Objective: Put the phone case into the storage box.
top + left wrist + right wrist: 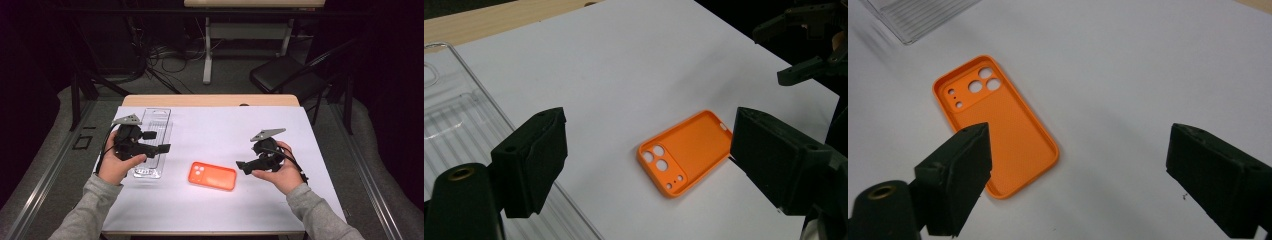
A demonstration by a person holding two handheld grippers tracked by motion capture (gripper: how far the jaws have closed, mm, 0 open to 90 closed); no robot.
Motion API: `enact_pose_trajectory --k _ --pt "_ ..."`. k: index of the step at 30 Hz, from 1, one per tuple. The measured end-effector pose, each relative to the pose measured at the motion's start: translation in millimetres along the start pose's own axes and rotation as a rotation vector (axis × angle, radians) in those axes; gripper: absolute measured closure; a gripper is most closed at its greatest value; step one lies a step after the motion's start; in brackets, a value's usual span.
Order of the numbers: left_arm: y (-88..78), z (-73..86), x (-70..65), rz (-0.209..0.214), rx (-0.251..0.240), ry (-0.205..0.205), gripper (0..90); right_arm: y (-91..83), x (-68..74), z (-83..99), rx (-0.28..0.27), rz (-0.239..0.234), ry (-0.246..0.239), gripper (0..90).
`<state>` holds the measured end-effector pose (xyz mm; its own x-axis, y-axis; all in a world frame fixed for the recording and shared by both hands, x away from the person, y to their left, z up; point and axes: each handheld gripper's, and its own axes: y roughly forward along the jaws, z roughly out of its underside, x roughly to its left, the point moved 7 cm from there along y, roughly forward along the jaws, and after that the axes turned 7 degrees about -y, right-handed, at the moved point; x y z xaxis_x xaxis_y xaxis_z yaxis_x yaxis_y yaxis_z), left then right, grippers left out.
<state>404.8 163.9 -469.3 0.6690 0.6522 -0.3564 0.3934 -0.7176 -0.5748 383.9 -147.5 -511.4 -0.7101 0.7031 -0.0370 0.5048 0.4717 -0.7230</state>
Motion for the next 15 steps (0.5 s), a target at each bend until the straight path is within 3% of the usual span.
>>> enact_pose_trajectory --k 7,15 --pt "13.1 -12.1 -2.0 -0.008 0.038 0.025 15.4 6.4 -1.4 -8.5 0.012 -0.006 -0.017 14.3" --pt "23.9 -22.5 -5.1 0.010 0.040 0.029 15.4 15.2 0.0 -14.1 0.033 -0.016 -0.031 15.0"
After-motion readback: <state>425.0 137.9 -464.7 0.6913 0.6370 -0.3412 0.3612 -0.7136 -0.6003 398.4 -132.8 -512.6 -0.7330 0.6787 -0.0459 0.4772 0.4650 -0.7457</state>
